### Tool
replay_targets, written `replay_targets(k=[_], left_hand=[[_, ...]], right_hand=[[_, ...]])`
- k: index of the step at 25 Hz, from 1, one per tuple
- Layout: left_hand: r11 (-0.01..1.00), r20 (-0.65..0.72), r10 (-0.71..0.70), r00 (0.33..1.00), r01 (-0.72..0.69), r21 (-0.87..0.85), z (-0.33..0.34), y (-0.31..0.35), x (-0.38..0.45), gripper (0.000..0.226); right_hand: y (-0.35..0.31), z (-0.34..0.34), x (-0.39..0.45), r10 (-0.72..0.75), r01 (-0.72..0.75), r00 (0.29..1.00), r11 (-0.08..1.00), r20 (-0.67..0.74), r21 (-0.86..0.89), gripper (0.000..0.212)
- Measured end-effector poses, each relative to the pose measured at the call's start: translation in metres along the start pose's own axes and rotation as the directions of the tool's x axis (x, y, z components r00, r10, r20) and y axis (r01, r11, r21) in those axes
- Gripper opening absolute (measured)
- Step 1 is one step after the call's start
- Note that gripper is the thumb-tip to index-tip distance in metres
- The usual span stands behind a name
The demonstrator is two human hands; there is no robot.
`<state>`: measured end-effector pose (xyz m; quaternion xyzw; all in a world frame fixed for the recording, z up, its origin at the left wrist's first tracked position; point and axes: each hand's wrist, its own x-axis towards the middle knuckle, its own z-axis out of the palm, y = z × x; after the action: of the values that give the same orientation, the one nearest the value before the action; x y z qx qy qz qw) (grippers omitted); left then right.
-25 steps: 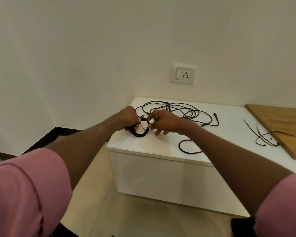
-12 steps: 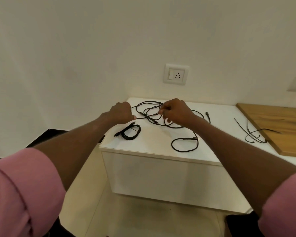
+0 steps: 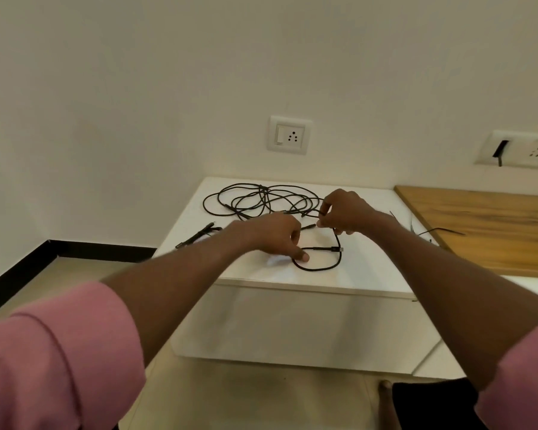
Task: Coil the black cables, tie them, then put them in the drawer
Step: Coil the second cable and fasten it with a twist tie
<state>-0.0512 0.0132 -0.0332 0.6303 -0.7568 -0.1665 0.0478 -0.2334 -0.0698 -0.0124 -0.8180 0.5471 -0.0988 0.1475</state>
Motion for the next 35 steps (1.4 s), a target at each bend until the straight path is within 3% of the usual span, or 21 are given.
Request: replay_targets(k=[4,7,10,12,14,15,17,19,21,22,23,24,25,26,27,28,30,32,35], left_hand=[[0.999,-0.057,0.051,0.997,-0.051,0.005,0.007,0.009,0.011,0.011],[1.000,-0.125,-0.027,0.992,0.025,-0.017,0.003,0.000,0.011,0.007],[0.942,-0.210,-0.168,0.963,0.094,-0.323,-0.004,-0.006,0.005,0.016],[0.821,-0.197,-0.262,0.945,0.111,-0.560,-0.018,-0.004,0.002,0.009],[0.688,-0.120,-0.302,0.946,0.129,-0.714,-0.033,-0.006,-0.002,0.011],[0.631,-0.064,-0.299,0.952,0.146,-0.762,-0.040,-0.008,-0.004,0.017],[0.554,0.025,-0.273,0.962,0.178,-0.813,-0.049,-0.014,-0.007,0.030],[0.629,-0.037,-0.229,0.973,0.119,-0.769,-0.052,-0.021,-0.010,0.038],[0.769,-0.157,-0.161,0.974,0.024,-0.639,-0.053,-0.027,-0.012,0.028],[0.798,-0.204,-0.135,0.970,-0.015,-0.602,-0.052,-0.030,-0.012,0.018],[0.808,-0.252,-0.126,0.960,-0.048,-0.587,-0.053,-0.032,-0.013,0.013],[0.816,-0.302,-0.146,0.942,-0.058,-0.576,-0.054,-0.032,-0.012,0.020],[0.824,-0.349,-0.185,0.919,-0.048,-0.564,-0.054,-0.032,-0.010,0.030],[0.831,-0.385,-0.225,0.895,-0.031,-0.556,-0.055,-0.030,-0.009,0.037],[0.822,-0.402,-0.256,0.879,-0.021,-0.569,-0.055,-0.029,-0.008,0.041],[0.791,-0.391,-0.284,0.875,-0.017,-0.612,-0.055,-0.027,-0.006,0.041],[0.644,-0.317,-0.347,0.882,-0.021,-0.765,-0.054,-0.027,-0.004,0.039],[0.368,-0.197,-0.442,0.875,-0.023,-0.930,-0.057,-0.027,-0.005,0.034],[-0.188,-0.042,-0.507,0.861,-0.158,-0.969,-0.069,-0.027,-0.011,0.029]], right_hand=[[0.007,-0.005,-0.003,0.023,-0.017,0.999,0.992,-0.043,0.126,0.022],[0.006,-0.005,-0.003,0.036,-0.016,0.994,0.983,-0.106,0.182,0.031],[0.008,-0.007,0.001,0.046,0.000,0.966,0.984,-0.255,0.178,0.040],[0.008,-0.008,0.004,0.015,0.036,0.941,0.989,-0.338,0.143,0.030],[0.007,-0.008,0.003,0.058,0.040,0.944,0.957,-0.325,0.288,0.017],[0.004,-0.010,0.002,0.127,0.017,0.948,0.896,-0.292,0.443,0.018],[-0.001,-0.015,0.003,0.287,-0.035,0.935,0.658,-0.207,0.752,0.027],[-0.004,-0.023,0.006,0.384,-0.040,0.913,0.426,-0.141,0.904,0.035],[-0.004,-0.027,0.010,0.406,-0.017,0.906,0.317,-0.119,0.948,0.035],[-0.002,-0.025,0.009,0.402,-0.023,0.909,0.323,-0.115,0.946,0.034],[-0.001,-0.022,0.007,0.389,-0.048,0.913,0.408,-0.126,0.912,0.031],[0.003,-0.016,0.006,0.362,-0.076,0.916,0.582,-0.174,0.810,0.028],[0.003,-0.011,0.003,0.296,-0.095,0.923,0.795,-0.247,0.599,0.026],[0.001,-0.007,0.001,0.196,-0.072,0.935,0.920,-0.294,0.384,0.026],[-0.004,-0.005,-0.001,0.112,-0.018,0.940,0.960,-0.322,0.281,0.027],[-0.011,-0.005,-0.002,0.061,0.052,0.944,0.943,-0.324,0.328,0.025],[-0.027,-0.010,-0.003,0.027,0.134,0.969,0.777,-0.246,0.615,0.020],[-0.036,-0.012,-0.005,-0.080,0.167,0.985,0.657,-0.152,0.735,0.036],[-0.038,-0.006,-0.010,-0.188,0.227,0.974,0.749,-0.129,0.622,0.047]])
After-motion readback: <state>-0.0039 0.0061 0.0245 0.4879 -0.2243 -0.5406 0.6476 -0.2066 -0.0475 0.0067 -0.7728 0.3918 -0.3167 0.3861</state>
